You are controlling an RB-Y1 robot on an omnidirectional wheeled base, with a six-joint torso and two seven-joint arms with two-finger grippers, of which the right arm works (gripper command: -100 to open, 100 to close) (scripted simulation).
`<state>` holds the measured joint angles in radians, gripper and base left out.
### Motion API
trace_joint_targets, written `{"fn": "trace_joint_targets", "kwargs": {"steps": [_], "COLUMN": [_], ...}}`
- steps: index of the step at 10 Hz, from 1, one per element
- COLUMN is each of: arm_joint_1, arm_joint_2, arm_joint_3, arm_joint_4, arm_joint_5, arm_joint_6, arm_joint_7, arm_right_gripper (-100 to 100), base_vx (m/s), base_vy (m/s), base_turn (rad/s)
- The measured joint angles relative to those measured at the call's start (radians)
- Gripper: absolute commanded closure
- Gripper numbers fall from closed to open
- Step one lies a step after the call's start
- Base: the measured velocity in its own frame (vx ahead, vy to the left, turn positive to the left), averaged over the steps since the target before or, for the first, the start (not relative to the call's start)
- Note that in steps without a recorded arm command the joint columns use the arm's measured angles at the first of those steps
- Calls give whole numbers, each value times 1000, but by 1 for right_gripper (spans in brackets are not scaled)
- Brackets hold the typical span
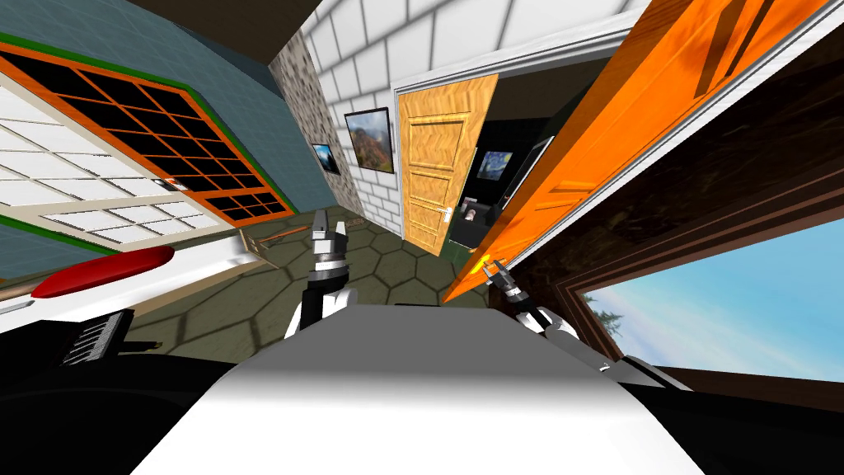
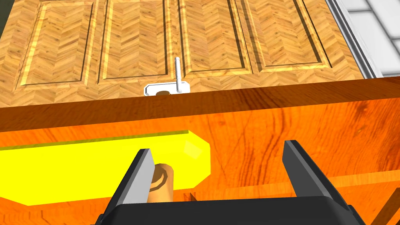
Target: Pull the door open
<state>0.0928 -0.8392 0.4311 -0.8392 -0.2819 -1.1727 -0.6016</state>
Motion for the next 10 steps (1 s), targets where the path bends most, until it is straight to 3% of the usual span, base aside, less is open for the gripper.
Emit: {"fn": "trace_joint_targets", "kwargs": {"steps": [4, 5, 6, 7, 9, 10], "arm_joint_1": [-5, -25, -29, -7, -6, -21], "arm_joint_2": [15, 25, 27, 13, 20, 32], "arm_joint_3": [0, 7, 8, 0, 0, 6], "arm_joint_4": [14, 47, 49, 6, 6, 21], "arm_joint_5": [5, 11, 11, 5, 11, 18], "arm_joint_6": [-13, -23, -23, -5, -4, -9], "arm_joint_7": [12, 7, 5, 10, 15, 16], "arm_right_gripper": [-100, -100, -100, -100, -100, -100], "base_vx": [9, -6, 3, 14, 28, -6], "base_vy": [7, -9, 2, -2, -74, -25], "base_turn": [-13, 9, 14, 11, 27, 25]}}
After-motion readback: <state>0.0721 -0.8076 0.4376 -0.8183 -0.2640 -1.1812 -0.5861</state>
